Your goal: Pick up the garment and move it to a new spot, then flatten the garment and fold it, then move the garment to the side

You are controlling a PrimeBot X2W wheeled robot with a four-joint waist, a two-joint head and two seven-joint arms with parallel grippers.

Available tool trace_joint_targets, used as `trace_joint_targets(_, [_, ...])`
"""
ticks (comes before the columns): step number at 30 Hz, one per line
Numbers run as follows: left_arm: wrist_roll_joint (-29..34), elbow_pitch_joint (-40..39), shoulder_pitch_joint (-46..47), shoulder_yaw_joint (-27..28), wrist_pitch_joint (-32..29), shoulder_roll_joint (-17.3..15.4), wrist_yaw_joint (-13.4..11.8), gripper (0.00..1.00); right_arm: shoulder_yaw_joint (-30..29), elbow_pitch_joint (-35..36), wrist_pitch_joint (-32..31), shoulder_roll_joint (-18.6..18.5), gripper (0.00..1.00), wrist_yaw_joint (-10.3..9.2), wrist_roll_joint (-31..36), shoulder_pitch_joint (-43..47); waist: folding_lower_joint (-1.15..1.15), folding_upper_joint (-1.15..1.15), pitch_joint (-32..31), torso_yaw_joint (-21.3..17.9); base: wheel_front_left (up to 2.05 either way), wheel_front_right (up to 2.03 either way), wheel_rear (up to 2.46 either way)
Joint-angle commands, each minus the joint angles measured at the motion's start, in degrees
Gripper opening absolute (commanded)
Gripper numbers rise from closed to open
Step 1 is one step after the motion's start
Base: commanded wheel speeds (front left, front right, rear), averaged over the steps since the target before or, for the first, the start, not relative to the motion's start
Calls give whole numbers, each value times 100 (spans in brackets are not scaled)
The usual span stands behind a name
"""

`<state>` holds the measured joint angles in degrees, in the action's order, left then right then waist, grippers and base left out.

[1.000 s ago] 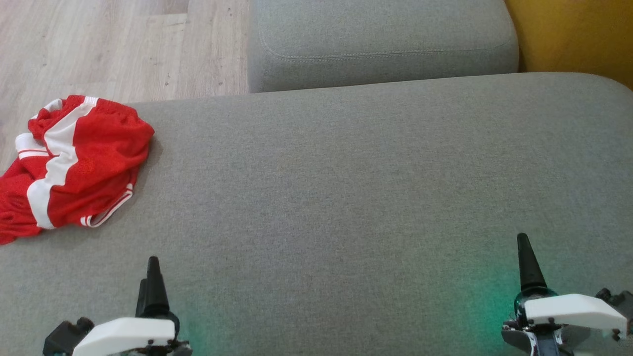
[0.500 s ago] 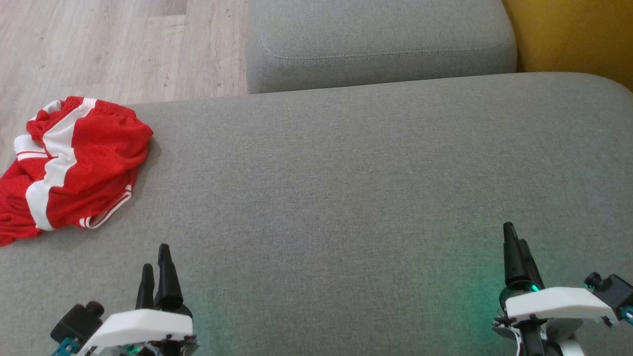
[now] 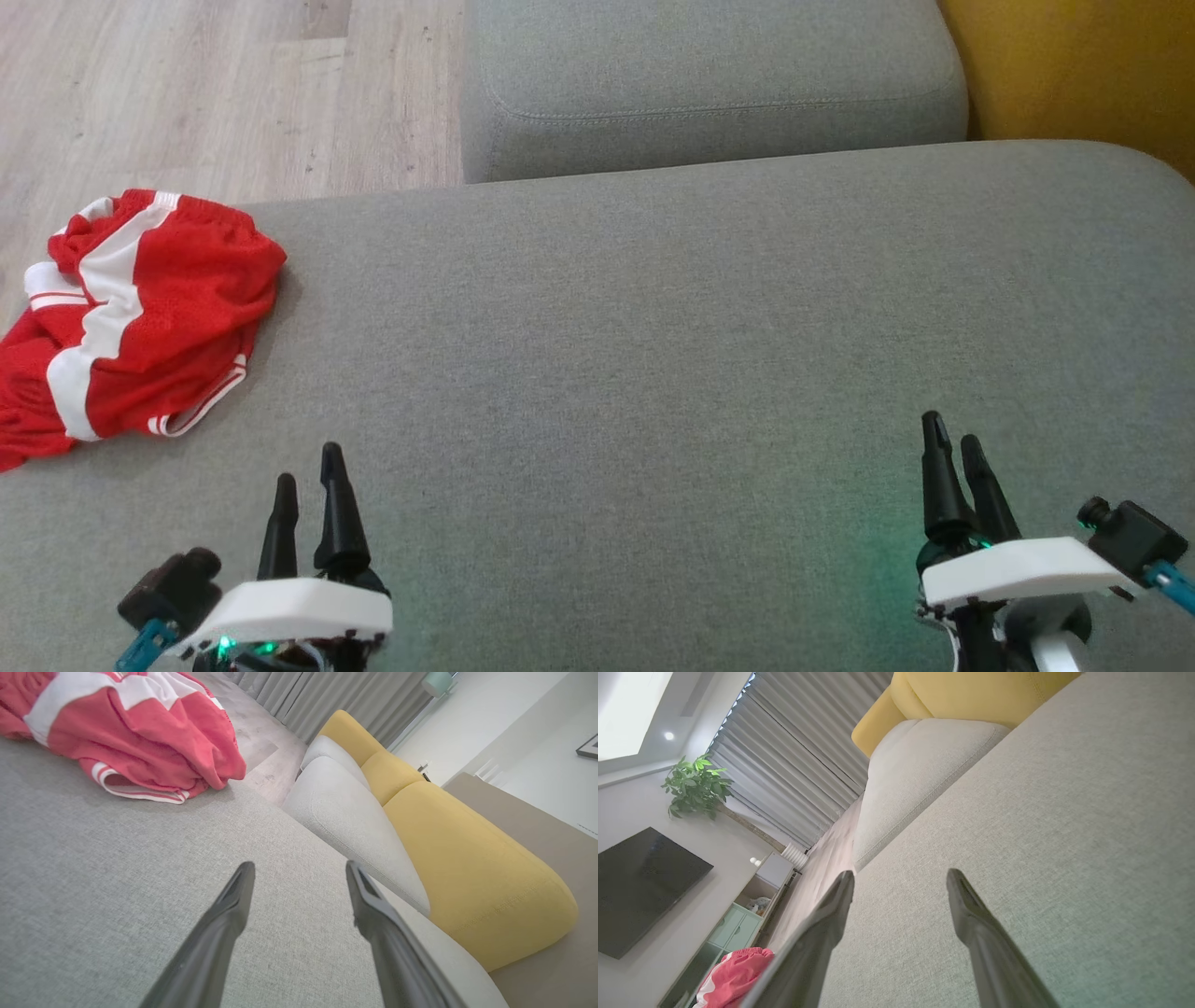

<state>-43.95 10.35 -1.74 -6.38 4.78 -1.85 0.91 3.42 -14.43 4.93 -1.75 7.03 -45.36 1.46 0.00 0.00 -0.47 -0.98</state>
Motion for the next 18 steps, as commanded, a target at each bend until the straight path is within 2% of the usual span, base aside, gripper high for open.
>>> trace_joint_targets(1, [192, -248, 253, 42, 85, -63, -53, 100, 117, 240, 79, -69, 100, 26, 188, -290, 0, 0, 4, -1, 0, 0, 0])
trace_joint_targets(18, [1345, -371, 280, -234, 375, -75, -197, 100, 339, 348, 366, -83, 100, 32, 1429, -326, 0, 0, -12, -7, 0, 0, 0])
